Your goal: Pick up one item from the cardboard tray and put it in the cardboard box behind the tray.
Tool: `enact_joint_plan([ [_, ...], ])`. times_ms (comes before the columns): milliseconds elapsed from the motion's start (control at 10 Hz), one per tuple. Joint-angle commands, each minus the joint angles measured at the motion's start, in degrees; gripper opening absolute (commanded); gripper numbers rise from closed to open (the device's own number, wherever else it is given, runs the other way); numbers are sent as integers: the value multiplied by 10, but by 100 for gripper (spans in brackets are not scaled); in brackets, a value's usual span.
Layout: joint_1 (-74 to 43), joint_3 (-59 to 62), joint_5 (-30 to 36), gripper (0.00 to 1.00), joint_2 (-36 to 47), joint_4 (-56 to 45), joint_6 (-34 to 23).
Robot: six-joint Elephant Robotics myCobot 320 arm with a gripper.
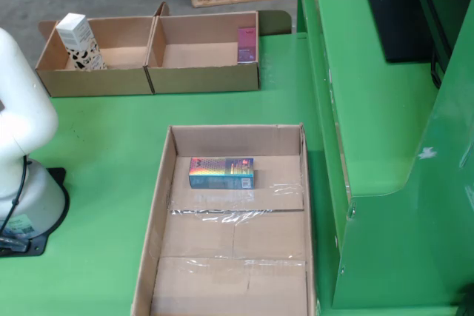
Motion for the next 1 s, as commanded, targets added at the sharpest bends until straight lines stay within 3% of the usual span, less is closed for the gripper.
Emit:
enact_joint_plan([
  [0,5,51,-16,0,10,8,-3],
  [800,5,51,-16,0,10,8,-3],
  [900,-16,51,8,0,11,-24,12],
])
